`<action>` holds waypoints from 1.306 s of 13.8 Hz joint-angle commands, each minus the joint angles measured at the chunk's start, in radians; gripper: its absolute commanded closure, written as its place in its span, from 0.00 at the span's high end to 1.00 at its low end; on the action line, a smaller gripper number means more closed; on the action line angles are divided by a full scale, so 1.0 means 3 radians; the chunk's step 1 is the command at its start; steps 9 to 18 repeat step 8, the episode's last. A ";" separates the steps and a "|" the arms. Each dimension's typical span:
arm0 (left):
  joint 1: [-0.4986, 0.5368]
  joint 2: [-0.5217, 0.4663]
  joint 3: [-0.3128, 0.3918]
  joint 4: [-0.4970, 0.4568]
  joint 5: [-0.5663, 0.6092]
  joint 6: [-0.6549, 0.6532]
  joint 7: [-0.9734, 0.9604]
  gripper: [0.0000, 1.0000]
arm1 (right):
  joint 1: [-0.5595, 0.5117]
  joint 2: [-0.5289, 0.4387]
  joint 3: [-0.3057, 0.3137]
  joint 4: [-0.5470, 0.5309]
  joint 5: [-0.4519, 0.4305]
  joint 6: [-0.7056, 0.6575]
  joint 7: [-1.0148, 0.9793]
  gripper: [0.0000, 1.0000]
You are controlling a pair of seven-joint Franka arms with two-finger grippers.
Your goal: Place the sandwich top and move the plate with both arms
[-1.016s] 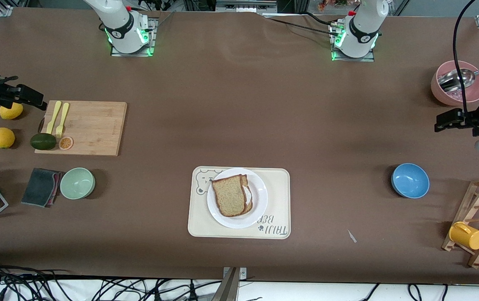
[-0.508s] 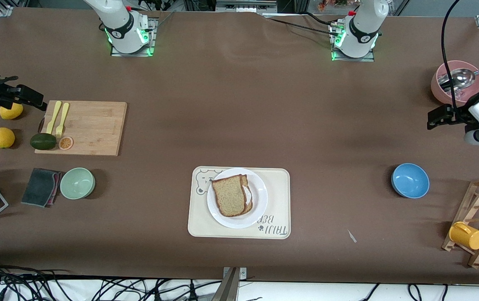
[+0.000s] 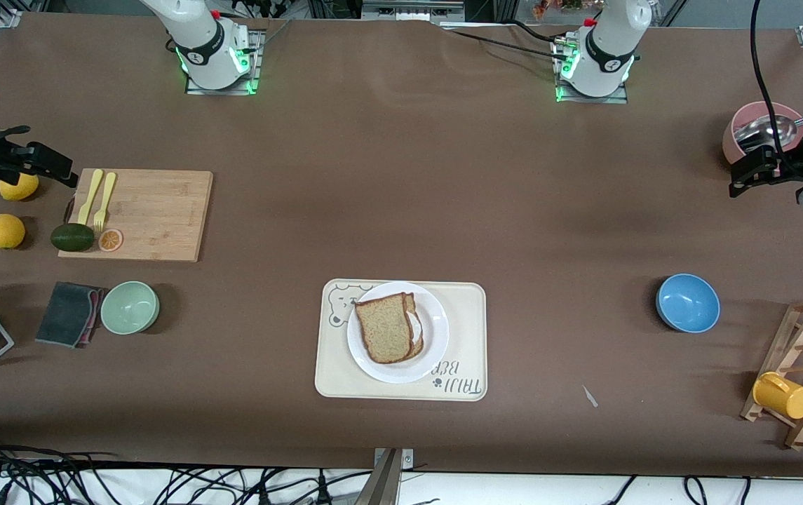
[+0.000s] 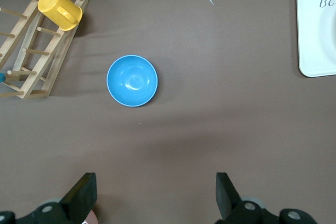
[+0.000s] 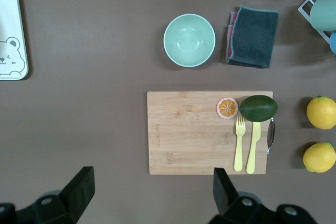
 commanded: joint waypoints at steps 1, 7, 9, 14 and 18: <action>-0.0005 -0.0074 0.0024 -0.0151 -0.0090 0.0037 0.0086 1.00 | 0.0004 -0.0041 0.0019 0.0052 -0.0019 -0.0040 -0.0048 1.00; -0.0005 -0.0171 0.0004 -0.0264 -0.0172 0.0053 0.0086 1.00 | 0.0004 -0.0042 0.0049 0.0052 -0.0019 -0.0045 -0.0058 1.00; -0.0010 -0.0196 0.0009 -0.0263 -0.0187 0.0058 0.0086 1.00 | 0.0004 -0.0042 0.0049 0.0052 -0.0019 -0.0045 -0.0053 1.00; -0.0010 -0.0196 0.0009 -0.0263 -0.0187 0.0058 0.0086 1.00 | 0.0004 -0.0042 0.0049 0.0052 -0.0019 -0.0045 -0.0053 1.00; -0.0010 -0.0196 0.0009 -0.0263 -0.0187 0.0058 0.0086 1.00 | 0.0004 -0.0042 0.0049 0.0052 -0.0019 -0.0045 -0.0053 1.00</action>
